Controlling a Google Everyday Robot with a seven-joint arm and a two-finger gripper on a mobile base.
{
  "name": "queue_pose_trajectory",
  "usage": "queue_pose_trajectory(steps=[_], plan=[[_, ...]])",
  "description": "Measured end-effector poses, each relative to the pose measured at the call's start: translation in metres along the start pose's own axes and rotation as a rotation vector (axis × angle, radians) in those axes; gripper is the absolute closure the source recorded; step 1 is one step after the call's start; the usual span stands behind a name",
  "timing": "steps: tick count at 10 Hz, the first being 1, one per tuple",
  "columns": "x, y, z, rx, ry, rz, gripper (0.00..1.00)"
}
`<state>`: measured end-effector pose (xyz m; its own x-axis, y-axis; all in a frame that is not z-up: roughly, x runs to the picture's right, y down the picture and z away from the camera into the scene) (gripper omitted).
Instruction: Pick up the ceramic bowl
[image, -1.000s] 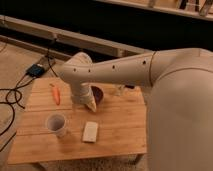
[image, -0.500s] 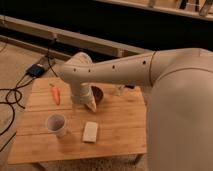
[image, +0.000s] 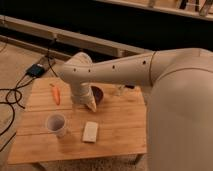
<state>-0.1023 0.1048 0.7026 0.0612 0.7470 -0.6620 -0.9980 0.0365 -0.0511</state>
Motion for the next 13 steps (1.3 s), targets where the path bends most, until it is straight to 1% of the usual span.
queue_pose_trajectory(steps=[5,6,9,10,11,13], plan=[[0.000,0.000,0.000,0.000,0.000,0.000,0.35],[-0.004,-0.003,0.001,0.002,-0.001,0.001,0.35],[-0.030,-0.025,0.004,0.019,-0.030,-0.007,0.35],[-0.043,-0.036,0.007,0.019,-0.042,-0.014,0.35],[-0.051,-0.042,0.009,0.016,-0.050,-0.021,0.35],[-0.075,-0.061,0.018,0.014,-0.070,-0.046,0.35]])
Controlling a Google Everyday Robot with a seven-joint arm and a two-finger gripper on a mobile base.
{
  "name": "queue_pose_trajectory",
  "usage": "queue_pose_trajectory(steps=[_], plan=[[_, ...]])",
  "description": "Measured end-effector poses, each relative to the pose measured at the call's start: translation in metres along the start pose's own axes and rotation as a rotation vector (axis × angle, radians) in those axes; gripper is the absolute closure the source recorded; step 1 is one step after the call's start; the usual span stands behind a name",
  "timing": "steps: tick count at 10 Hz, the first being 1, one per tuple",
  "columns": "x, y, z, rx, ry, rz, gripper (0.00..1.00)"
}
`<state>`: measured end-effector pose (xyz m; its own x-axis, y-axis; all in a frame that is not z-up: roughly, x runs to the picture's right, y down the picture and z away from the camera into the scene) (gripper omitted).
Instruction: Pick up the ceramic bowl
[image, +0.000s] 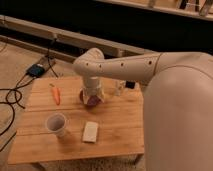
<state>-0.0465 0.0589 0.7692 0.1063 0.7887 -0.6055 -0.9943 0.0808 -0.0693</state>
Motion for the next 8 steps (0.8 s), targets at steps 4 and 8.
queue_pose_trajectory(steps=[4,8], plan=[[-0.030,-0.027,0.028,-0.005,-0.006,-0.026,0.35],[-0.057,-0.054,0.058,0.005,0.004,-0.008,0.35]])
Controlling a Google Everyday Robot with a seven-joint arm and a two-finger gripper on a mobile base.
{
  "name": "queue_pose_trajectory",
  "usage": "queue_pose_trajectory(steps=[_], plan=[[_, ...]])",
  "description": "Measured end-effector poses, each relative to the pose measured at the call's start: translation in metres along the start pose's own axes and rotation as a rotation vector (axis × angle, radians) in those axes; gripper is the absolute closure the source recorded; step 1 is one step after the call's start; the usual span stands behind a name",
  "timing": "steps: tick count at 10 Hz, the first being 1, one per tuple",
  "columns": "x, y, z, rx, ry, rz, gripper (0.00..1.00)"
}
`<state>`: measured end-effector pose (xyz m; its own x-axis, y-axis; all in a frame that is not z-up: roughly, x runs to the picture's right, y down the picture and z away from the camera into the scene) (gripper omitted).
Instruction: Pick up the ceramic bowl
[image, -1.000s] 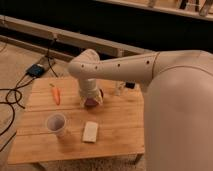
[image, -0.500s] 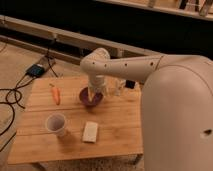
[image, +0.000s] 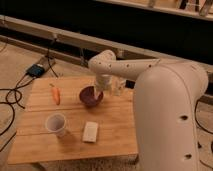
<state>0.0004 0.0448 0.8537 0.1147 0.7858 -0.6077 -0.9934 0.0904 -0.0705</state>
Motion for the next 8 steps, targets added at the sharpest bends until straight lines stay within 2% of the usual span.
queue_pose_trajectory(steps=[3,6,8], plan=[[-0.018,-0.011,0.021,-0.001,0.011,0.045,0.35],[-0.034,-0.008,0.041,-0.032,0.025,0.067,0.35],[-0.038,-0.003,0.055,-0.049,0.049,0.076,0.35]])
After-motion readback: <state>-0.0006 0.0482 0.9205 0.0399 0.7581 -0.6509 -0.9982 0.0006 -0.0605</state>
